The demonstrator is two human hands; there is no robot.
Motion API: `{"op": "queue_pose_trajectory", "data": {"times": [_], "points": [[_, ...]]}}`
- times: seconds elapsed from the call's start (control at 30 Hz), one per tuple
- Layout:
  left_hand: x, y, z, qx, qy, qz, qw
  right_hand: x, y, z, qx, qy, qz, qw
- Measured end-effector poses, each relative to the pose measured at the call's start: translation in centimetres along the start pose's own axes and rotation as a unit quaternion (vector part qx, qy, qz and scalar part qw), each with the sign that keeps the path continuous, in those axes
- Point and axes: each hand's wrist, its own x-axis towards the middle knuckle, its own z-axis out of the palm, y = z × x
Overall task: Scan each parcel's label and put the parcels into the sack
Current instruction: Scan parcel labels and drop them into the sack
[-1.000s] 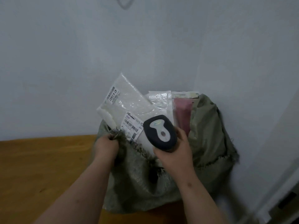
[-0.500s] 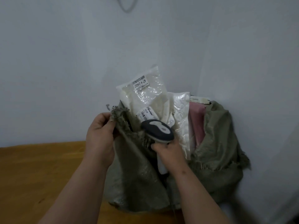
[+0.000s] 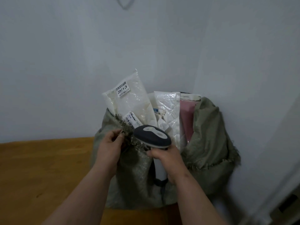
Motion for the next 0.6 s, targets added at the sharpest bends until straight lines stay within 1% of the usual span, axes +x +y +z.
{"op": "queue_pose_trajectory", "data": {"times": [0.17, 0.3, 0.43, 0.6], "points": [[-0.9, 1.3, -0.7, 0.009, 0.021, 0.055, 0.998, -1.4, -1.1, -0.8, 0.012, 0.034, -0.047, 0.998], [-2.5, 1.3, -1.0, 0.034, 0.031, 0.061, 0.997, -3.3, -2.2, -1.4, 0.007, 0.047, -0.101, 0.994], [-4.1, 0.7, -1.3, 0.049, 0.046, 0.069, 0.995, -5.3, -3.3, -2.2, -0.001, 0.079, -0.166, 0.983], [-5.4, 0.4, -1.7, 0.055, 0.063, 0.086, 0.993, -7.5, -4.3, -3.1, -0.009, 0.103, -0.202, 0.974]]}}
